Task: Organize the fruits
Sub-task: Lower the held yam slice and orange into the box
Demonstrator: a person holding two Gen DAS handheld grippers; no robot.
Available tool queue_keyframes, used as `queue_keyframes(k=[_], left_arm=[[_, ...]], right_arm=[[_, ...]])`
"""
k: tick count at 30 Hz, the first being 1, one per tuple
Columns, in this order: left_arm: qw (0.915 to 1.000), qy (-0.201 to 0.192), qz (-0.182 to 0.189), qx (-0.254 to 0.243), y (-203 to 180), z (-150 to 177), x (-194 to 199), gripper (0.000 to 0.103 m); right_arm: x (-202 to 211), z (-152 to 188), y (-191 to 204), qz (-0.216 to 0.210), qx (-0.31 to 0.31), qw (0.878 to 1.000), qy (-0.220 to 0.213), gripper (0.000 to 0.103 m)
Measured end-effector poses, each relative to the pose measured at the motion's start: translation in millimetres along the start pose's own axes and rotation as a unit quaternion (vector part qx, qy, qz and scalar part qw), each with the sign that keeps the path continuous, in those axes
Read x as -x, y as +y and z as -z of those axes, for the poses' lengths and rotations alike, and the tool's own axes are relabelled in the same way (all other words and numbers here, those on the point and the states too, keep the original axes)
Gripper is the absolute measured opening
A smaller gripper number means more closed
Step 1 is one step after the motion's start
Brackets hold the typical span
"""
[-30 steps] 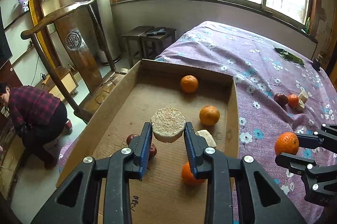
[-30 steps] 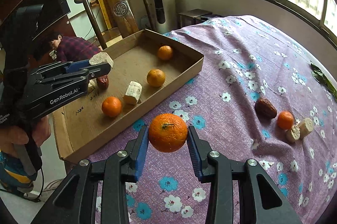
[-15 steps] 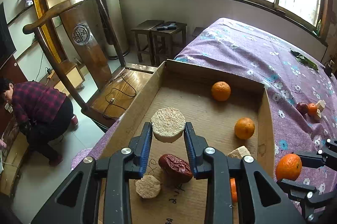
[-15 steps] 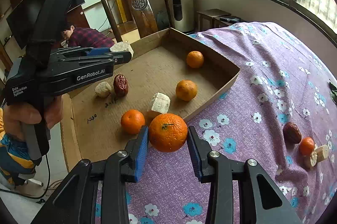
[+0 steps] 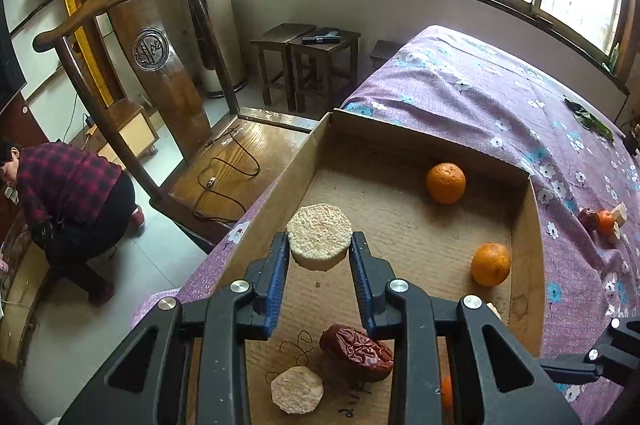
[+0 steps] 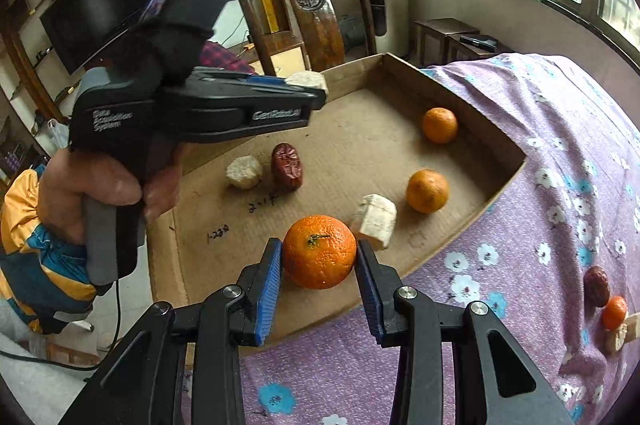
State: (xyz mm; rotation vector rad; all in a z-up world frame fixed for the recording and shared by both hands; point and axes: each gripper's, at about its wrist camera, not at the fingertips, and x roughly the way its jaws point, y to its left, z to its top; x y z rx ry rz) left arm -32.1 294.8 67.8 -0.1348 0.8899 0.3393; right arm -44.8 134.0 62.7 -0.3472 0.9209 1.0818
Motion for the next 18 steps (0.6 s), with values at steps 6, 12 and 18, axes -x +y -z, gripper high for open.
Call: queue_keyframes(k=[6, 12, 18], left_arm=[[0.9999, 0.008, 0.006, 0.008, 3, -7, -9, 0.030], [0.9997, 0.021, 0.011, 0.004, 0, -10, -19, 0.030], [0.9994, 0.033, 0.013, 0.004, 1, -11, -29, 0.030]], right_arm=[[-9, -2, 14, -0.020, 0.015, 1.000, 0.008, 0.041], [-20, -3, 27, -0.039, 0.029, 0.999, 0.018, 0.041], [-35, -3, 33, -0.050, 0.036, 0.998, 0.034, 0.041]])
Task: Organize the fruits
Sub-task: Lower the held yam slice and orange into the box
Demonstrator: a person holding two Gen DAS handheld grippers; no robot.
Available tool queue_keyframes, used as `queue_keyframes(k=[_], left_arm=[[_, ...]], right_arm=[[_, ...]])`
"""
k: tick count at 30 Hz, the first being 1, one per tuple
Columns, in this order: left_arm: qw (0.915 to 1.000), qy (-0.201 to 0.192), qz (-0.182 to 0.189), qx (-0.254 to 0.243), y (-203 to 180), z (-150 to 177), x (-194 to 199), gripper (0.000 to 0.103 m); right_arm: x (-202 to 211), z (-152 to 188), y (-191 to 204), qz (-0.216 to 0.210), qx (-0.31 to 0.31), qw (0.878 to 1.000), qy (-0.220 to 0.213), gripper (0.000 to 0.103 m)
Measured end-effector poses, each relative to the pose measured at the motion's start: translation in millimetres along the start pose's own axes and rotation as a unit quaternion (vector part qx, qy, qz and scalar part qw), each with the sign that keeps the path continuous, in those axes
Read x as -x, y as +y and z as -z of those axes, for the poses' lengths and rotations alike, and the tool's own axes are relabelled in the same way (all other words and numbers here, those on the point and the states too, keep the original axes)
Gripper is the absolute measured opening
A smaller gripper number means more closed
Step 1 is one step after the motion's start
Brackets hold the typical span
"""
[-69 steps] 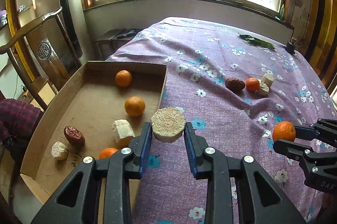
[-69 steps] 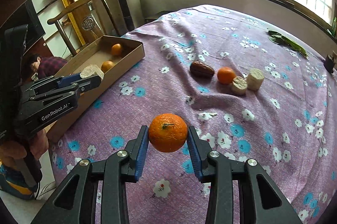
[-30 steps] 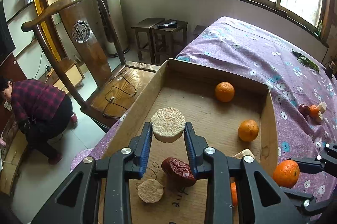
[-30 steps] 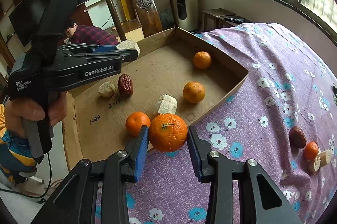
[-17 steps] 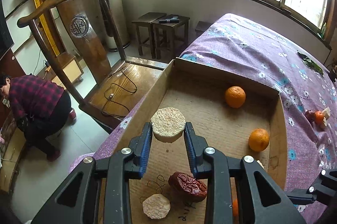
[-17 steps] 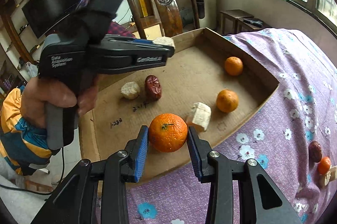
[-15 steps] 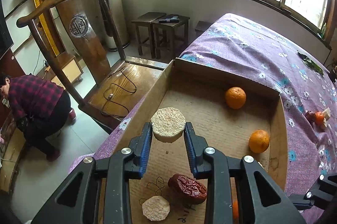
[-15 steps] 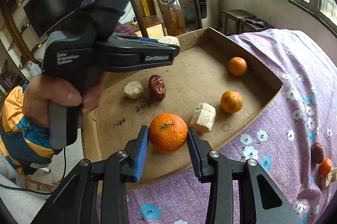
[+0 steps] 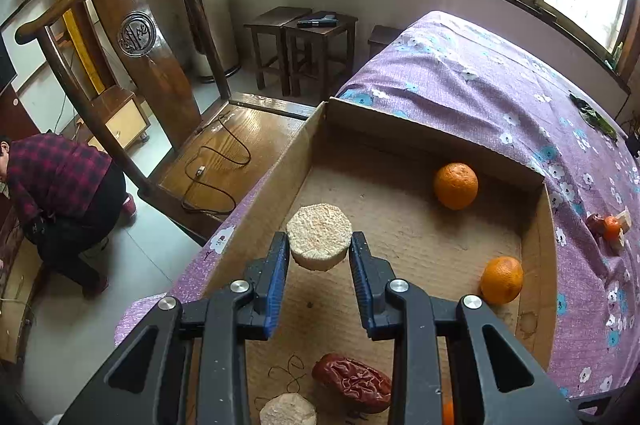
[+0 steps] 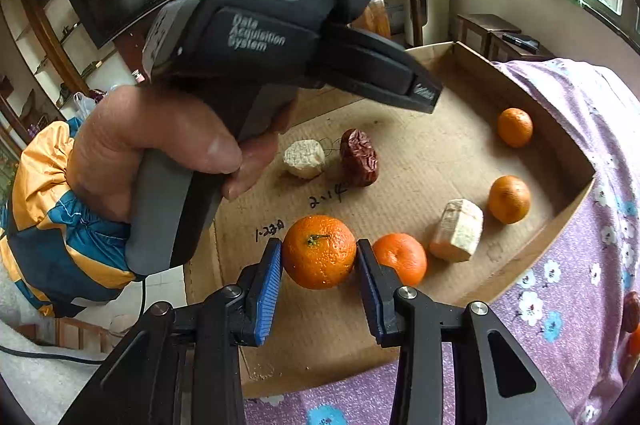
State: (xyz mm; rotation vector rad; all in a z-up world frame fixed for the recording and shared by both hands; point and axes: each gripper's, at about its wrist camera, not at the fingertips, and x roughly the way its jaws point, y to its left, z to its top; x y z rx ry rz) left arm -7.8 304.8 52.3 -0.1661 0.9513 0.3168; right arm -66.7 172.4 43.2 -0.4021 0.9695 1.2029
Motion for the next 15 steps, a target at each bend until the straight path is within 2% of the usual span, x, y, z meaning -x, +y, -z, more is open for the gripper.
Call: queue_keyframes(k=[15], left_arm=[[0.9999, 0.016, -0.002, -0.002, -1, 0, -12, 0.030]], right_arm=[[-22, -9, 9, -0.008, 0.013, 1.000, 0.013, 0.041]])
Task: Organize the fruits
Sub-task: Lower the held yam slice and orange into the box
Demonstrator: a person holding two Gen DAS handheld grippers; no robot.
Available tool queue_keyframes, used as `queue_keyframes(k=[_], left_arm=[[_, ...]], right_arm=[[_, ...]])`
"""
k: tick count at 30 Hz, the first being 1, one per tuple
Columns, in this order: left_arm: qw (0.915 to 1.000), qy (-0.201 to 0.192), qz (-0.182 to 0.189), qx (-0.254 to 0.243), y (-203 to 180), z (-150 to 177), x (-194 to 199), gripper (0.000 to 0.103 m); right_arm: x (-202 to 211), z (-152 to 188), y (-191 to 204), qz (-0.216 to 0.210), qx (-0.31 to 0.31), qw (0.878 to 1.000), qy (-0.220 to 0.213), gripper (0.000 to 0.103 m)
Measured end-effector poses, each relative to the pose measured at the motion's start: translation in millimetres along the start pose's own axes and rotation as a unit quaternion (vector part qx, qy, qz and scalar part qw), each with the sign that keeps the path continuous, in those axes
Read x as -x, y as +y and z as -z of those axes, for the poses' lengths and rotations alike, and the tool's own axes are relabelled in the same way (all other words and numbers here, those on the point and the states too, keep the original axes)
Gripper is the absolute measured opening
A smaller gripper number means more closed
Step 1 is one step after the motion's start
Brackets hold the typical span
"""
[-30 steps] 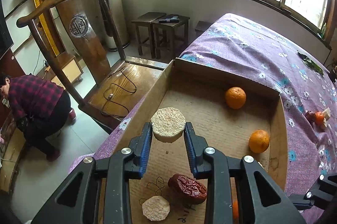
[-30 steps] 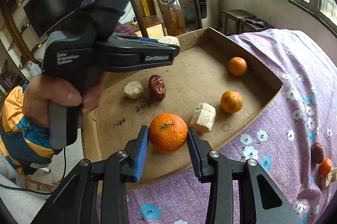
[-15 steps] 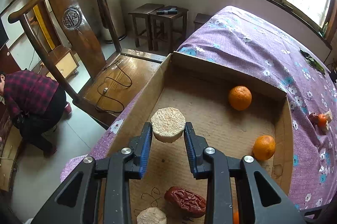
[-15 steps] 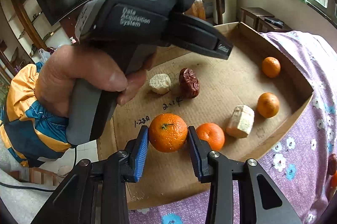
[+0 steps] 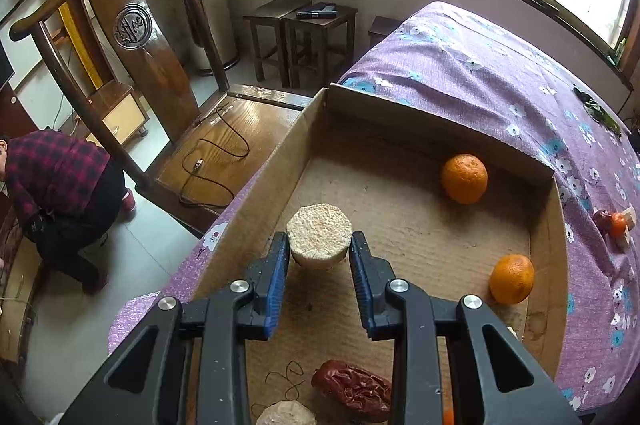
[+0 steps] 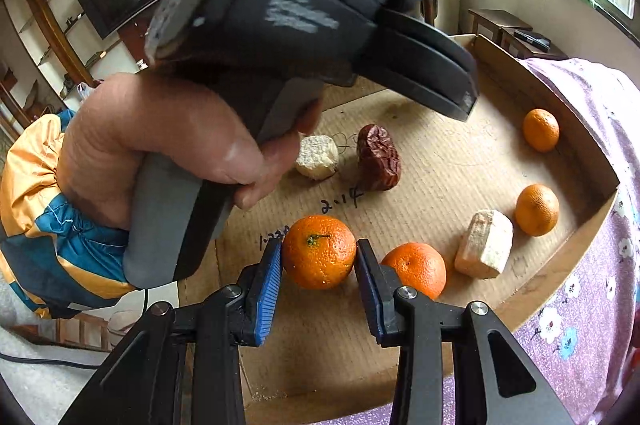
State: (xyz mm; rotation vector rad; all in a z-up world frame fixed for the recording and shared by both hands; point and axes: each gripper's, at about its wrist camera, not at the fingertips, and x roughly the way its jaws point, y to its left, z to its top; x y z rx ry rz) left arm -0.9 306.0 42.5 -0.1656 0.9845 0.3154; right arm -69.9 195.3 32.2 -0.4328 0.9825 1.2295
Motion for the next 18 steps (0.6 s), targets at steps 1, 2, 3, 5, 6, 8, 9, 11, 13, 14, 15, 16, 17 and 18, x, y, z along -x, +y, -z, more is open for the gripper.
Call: queue_keyframes(k=[1, 2, 3, 5, 6, 8, 9, 11, 13, 14, 15, 16, 17, 18], left_arm=[[1.0000, 0.002, 0.000, -0.001, -0.1, 0.1, -0.7, 0.030], [1.0000, 0.004, 0.001, -0.002, -0.5, 0.2, -1.5, 0.030], [1.0000, 0.006, 0.000, -0.001, -0.5, 0.0, -2.1, 0.030], [1.0000, 0.007, -0.001, -0.001, -0.7, 0.0, -2.6, 0.030], [1.0000, 0.007, -0.002, -0.002, -1.1, 0.4, -2.5, 0.030], [1.0000, 0.007, -0.004, -0.004, -2.1, 0.6, -2.7, 0.030], [0.9999, 0.008, -0.004, -0.005, -2.4, 0.7, -3.1, 0.030], [0.9999, 0.011, -0.004, -0.005, -1.8, 1.4, -3.6, 0.030], [0.9999, 0.014, -0.004, -0.003, -1.3, 1.5, -4.9, 0.030], [0.9999, 0.014, -0.004, -0.002, -1.2, 1.5, -4.8, 0.030], [0.9999, 0.014, -0.005, -0.002, -1.0, 1.5, -4.7, 0.031], [0.9999, 0.015, -0.008, -0.003, -1.1, 1.5, -5.1, 0.032], [0.9998, 0.018, -0.010, -0.004, -1.4, 1.5, -6.2, 0.040], [0.9997, 0.020, -0.011, -0.004, -1.3, 1.4, -7.2, 0.050]], right_arm=[[-0.7, 1.2, 0.7, -0.001, 0.001, 1.000, 0.002, 0.041], [-0.1, 4.3, 0.9, -0.002, 0.002, 1.000, 0.003, 0.041], [-0.6, 4.7, 1.3, -0.003, 0.002, 1.000, 0.003, 0.041], [-1.2, 5.2, 1.0, -0.003, 0.001, 1.000, 0.003, 0.041], [-1.9, 4.7, -0.4, -0.003, 0.000, 1.000, 0.003, 0.041], [-3.8, 5.0, 1.2, -0.003, 0.002, 1.000, 0.005, 0.041], [-4.8, 5.2, 3.6, -0.003, 0.004, 1.000, 0.006, 0.041], [-7.5, 3.6, 4.5, -0.003, 0.007, 1.000, 0.010, 0.041], [-7.1, 2.2, 5.2, -0.004, 0.005, 1.000, 0.009, 0.041], [-6.8, 2.4, 4.7, -0.003, 0.004, 1.000, 0.009, 0.041], [-6.6, 2.7, 4.2, -0.003, 0.004, 1.000, 0.009, 0.041], [-5.2, 2.4, 1.8, -0.003, 0.002, 1.000, 0.007, 0.041], [-4.3, 2.6, 0.6, -0.003, -0.001, 1.000, 0.007, 0.041], [-1.3, 3.6, 1.4, -0.002, -0.002, 1.000, 0.006, 0.041]])
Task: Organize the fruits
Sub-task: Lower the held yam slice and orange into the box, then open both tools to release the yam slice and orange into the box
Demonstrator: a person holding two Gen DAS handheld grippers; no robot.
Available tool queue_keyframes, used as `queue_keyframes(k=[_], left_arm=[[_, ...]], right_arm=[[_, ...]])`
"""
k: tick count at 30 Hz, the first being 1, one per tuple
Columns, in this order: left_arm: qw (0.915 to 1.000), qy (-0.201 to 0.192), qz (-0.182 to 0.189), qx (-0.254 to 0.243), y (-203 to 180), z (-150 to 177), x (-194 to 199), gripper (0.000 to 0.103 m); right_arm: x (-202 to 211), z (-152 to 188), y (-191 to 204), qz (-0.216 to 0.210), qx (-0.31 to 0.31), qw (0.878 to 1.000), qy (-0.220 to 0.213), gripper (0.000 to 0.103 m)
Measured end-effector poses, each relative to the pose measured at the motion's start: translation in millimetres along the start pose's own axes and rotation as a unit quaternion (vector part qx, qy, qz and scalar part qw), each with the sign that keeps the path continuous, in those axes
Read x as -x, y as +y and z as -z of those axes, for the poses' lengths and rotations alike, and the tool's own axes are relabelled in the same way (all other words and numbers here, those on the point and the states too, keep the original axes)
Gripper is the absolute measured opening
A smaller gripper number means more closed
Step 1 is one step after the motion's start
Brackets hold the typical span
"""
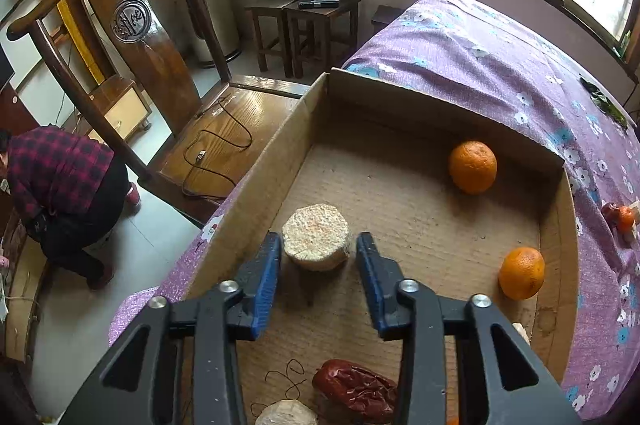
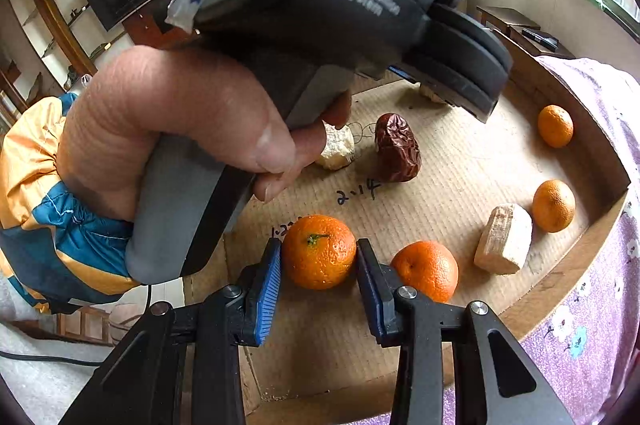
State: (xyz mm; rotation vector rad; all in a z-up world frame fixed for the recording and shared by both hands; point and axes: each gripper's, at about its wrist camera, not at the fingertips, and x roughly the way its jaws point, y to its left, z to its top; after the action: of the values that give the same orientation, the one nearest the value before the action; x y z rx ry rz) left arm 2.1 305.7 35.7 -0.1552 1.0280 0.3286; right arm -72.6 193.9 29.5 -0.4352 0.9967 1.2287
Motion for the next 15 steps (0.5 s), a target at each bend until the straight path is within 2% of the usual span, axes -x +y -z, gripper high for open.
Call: queue_keyframes(k=[4, 6, 7, 15], left_arm=[[1.0000, -0.004, -0.006, 0.000, 1, 1, 2, 0.059], [1.0000, -0.003, 0.003, 0.000, -1, 2, 3, 0.071], [1.0000, -0.001, 0.003, -0.002, -2, 2, 3, 0.072], [0.9997, -0.024, -0.008, -0.001, -6, 10, 23, 0.079]], right_arm=[[10, 0, -5, 0.003, -0.013, 1.000, -0.007, 0.043], [15, 2, -7, 0.004, -0.019, 1.000, -0.013, 0.052], [18, 3, -7, 0.006, -0.019, 1.000, -0.016, 0.054], [48, 15, -15, 0.022, -0.027, 0.999, -0.037, 0.060]])
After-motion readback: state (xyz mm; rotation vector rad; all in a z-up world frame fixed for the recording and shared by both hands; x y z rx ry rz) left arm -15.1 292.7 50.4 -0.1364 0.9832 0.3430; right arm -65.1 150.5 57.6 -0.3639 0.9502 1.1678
